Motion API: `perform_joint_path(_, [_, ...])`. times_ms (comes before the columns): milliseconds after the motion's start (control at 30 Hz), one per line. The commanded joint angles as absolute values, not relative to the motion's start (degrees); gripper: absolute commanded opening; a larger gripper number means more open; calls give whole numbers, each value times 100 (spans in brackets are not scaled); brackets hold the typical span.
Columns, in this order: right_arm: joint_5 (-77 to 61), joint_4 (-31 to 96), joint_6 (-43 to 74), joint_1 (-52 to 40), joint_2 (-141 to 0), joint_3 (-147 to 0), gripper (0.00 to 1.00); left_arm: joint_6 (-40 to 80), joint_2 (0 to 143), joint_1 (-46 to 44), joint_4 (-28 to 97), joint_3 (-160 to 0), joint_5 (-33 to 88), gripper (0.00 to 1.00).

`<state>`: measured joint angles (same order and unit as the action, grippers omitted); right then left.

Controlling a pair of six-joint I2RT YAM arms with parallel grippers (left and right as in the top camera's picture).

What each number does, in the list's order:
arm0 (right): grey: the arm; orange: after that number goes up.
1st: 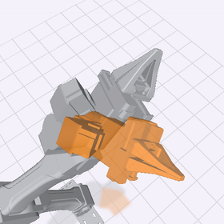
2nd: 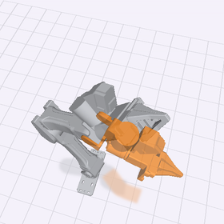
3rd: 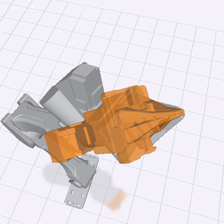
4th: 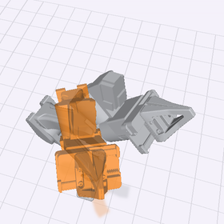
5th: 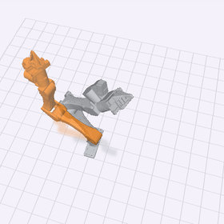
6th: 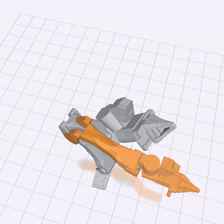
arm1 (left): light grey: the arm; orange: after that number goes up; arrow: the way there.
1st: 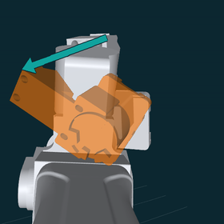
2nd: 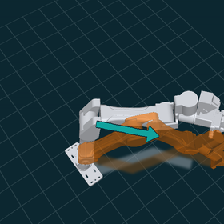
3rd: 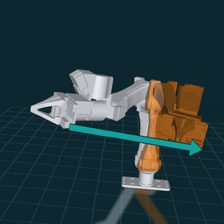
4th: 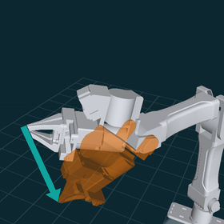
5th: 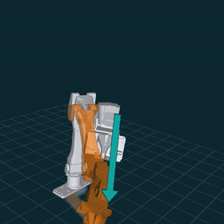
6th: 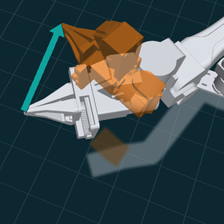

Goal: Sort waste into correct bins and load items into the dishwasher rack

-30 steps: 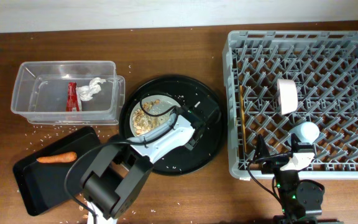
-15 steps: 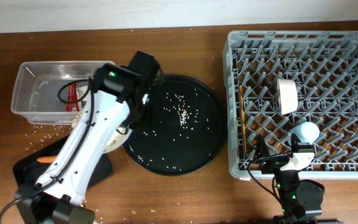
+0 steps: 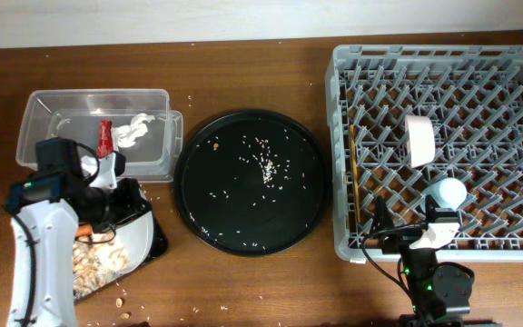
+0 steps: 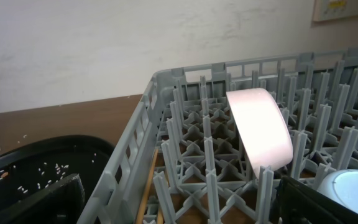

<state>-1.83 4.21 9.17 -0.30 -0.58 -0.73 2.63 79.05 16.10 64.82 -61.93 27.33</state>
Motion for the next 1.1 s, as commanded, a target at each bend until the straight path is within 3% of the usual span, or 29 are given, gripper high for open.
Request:
perform_joint_path(0, [-237, 423, 926, 3, -21, -32, 98, -1059, 7288, 2287, 6462, -6152, 4989, 0])
perform_joint_path(133, [-239, 423, 926, 3, -21, -32, 98, -1649, 6571, 3642, 6796, -6152, 5937, 0])
perform_joint_path(267, [-237, 423, 926, 1, -21, -32, 98, -2547, 6576, 4425, 7437, -6077, 7306, 0])
perform_joint_path(467, [-237, 423, 926, 3, -21, -32, 98, -2670, 6501, 4416, 7487, -6077, 7330, 0])
perform_joint_path(533, [-237, 423, 926, 3, -21, -32, 98, -2272, 6501, 3774, 6882, -6090, 7260, 0])
perform_joint_path(600, [-237, 423, 926, 3, -21, -32, 98, 445, 6530, 2213, 3966, -6090, 7041, 0])
perform_joint_path(667, [-239, 423, 926, 3, -21, -32, 98, 2401, 6777, 674, 1192, -6090, 6204, 0])
perform_joint_path(700, [-237, 423, 926, 1, -21, -32, 98, 3446, 7295, -427, -845, -6090, 5660, 0])
perform_joint_path(800, [-237, 423, 926, 3, -21, -32, 98, 5470, 9421, -2014, -4316, -6539, 5446, 0])
perform_joint_path(867, [-237, 423, 926, 1, -21, -32, 98, 5878, 10427, -2648, -4976, -7102, 5247, 0])
perform_joint_path(967, [-237, 423, 926, 3, -21, -32, 98, 5889, 11198, -3247, -4967, -7509, 4814, 0])
perform_joint_path(1067, [-237, 423, 926, 3, -21, -32, 98, 5822, 11393, -3328, -3769, -7509, 4268, 0])
